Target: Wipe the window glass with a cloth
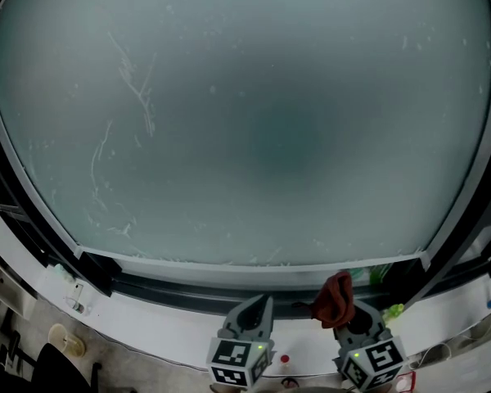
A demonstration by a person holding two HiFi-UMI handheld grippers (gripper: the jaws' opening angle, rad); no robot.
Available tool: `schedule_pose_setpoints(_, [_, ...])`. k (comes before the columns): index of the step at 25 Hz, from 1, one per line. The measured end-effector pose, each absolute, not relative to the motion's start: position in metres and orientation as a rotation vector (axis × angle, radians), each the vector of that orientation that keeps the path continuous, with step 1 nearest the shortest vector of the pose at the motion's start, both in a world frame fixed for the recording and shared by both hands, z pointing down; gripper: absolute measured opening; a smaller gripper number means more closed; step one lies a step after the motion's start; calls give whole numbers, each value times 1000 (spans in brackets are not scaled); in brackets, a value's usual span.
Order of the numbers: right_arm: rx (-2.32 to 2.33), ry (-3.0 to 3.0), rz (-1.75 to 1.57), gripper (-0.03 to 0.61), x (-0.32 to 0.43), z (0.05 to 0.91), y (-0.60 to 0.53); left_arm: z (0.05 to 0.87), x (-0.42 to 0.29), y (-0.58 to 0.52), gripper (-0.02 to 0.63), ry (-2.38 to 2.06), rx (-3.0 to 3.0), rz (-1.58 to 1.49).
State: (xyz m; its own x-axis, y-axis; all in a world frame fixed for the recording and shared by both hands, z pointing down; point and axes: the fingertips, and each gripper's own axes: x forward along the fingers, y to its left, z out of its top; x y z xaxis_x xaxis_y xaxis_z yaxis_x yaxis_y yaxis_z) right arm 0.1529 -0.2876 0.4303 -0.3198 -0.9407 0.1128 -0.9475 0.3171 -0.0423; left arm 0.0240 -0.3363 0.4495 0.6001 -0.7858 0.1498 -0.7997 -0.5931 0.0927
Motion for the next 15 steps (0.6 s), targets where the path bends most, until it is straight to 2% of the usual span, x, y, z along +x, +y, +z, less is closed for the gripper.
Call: schedule_pose_setpoints(15, [1782, -2498, 183, 48, 151, 430, -285, 439, 33, -335, 5, -1302, 2725, 141])
